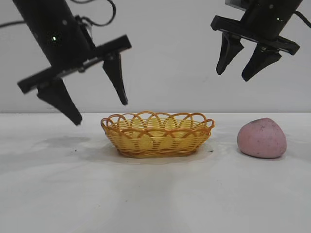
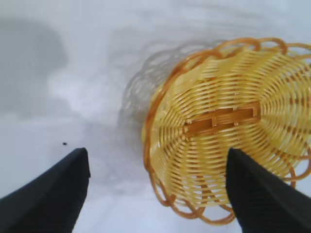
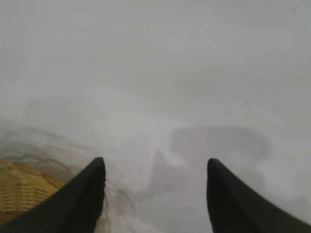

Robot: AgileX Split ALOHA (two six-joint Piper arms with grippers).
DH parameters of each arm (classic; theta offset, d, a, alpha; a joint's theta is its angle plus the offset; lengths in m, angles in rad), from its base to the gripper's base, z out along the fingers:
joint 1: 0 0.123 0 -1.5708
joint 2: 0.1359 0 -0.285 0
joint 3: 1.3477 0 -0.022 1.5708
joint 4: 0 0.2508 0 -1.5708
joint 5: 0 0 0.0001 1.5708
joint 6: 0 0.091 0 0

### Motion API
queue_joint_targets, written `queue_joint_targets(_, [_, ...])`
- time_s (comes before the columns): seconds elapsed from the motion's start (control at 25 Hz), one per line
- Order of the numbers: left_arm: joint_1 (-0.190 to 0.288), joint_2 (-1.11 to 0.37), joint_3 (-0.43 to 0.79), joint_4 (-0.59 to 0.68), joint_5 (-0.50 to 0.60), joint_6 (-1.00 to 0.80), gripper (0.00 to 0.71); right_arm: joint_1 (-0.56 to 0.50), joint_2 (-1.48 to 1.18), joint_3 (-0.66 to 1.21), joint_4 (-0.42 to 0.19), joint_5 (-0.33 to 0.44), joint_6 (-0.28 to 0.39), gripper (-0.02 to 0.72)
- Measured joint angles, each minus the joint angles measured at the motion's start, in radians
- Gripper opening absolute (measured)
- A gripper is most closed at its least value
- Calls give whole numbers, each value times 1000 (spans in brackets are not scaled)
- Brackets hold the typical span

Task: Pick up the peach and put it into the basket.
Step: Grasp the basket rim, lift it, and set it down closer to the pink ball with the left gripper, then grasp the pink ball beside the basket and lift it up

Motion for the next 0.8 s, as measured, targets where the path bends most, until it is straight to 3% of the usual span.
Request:
queue_joint_targets(0.16, [0,-46,-16,193,35,-2,545,0,0,0,0,4,0,386])
queue_joint_targets(0.28, [32,-48,-53,297,99,-24,545,0,0,0,0,15,0,386])
queue_joint_targets(0.6, [268,-48,-73,382,258,-28,545,0,0,0,0,34,0,386])
queue_joint_targets(0.68, [306,-52,-73,432,303,-28,545,0,0,0,0,38,0,386])
queue_joint_targets(0.8, [325,-87,-73,543,361,-34,545,0,0,0,0,40,0,386])
